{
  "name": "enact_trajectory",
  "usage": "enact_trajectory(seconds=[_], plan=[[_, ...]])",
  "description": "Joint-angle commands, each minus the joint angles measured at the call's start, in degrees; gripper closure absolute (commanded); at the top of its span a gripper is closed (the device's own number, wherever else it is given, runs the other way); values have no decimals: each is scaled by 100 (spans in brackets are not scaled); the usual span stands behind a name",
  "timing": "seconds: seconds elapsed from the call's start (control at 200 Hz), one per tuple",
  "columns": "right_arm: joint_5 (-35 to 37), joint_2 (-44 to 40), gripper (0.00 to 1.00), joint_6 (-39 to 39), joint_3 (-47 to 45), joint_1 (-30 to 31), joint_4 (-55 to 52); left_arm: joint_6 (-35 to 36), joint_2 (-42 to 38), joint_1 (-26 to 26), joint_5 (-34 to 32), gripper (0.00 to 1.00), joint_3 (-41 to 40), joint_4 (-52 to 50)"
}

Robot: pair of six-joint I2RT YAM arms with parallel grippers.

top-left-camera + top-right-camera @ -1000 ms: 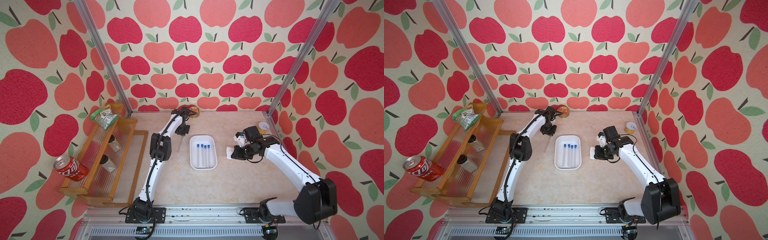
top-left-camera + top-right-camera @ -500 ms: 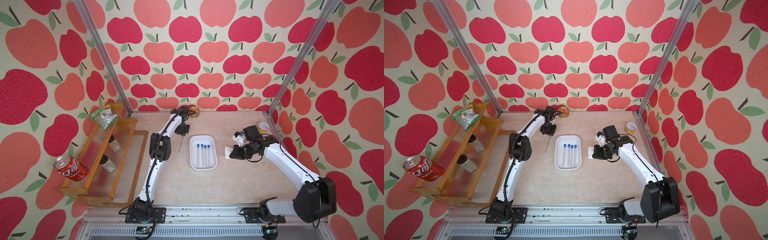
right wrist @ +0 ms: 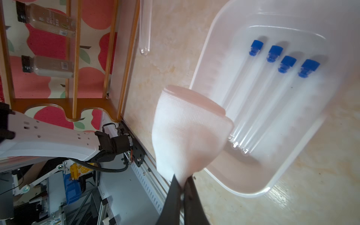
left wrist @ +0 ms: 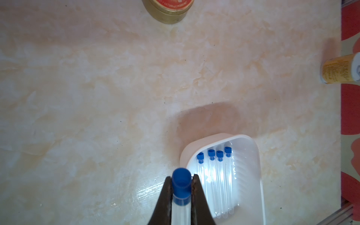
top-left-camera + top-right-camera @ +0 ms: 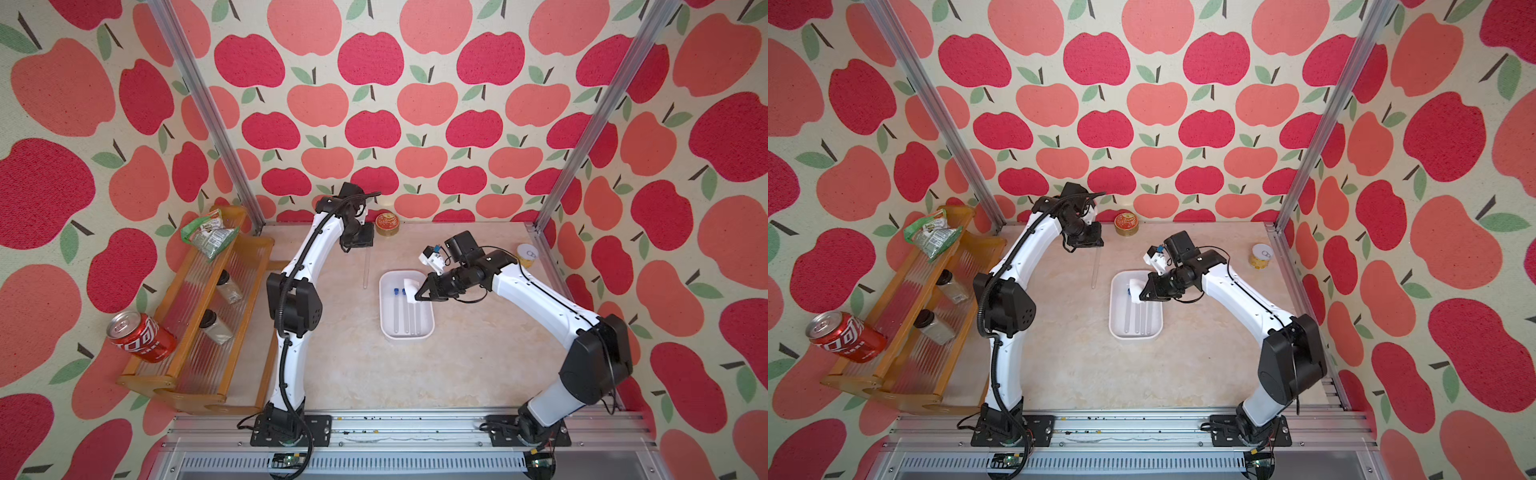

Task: Wipe the exteriors of test tubes
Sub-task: Pick up the test tube at the center of the board, then wipe the dirt from the test tube.

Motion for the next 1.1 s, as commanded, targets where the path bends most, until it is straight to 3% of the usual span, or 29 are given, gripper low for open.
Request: enact_trajectory(seconds=[0.0, 0.205, 0.435, 0.86, 1.096], plan=[[-510, 245, 100, 473, 297, 30, 430, -216, -278, -221, 393, 89, -309, 115], [-953, 537, 100, 1015, 304, 74, 1076, -535, -849, -582, 782, 89, -1057, 733], [-824, 536, 100, 1177, 155, 66, 1224, -764, -1210, -772, 1017, 88, -1646, 1237], [-439, 691, 100, 948, 630, -243, 627, -908, -1422, -914, 1126, 88, -2046, 1531], [-417, 497, 100, 916, 287, -73, 632, -937, -1379, -918, 1148, 87, -1963, 1553]])
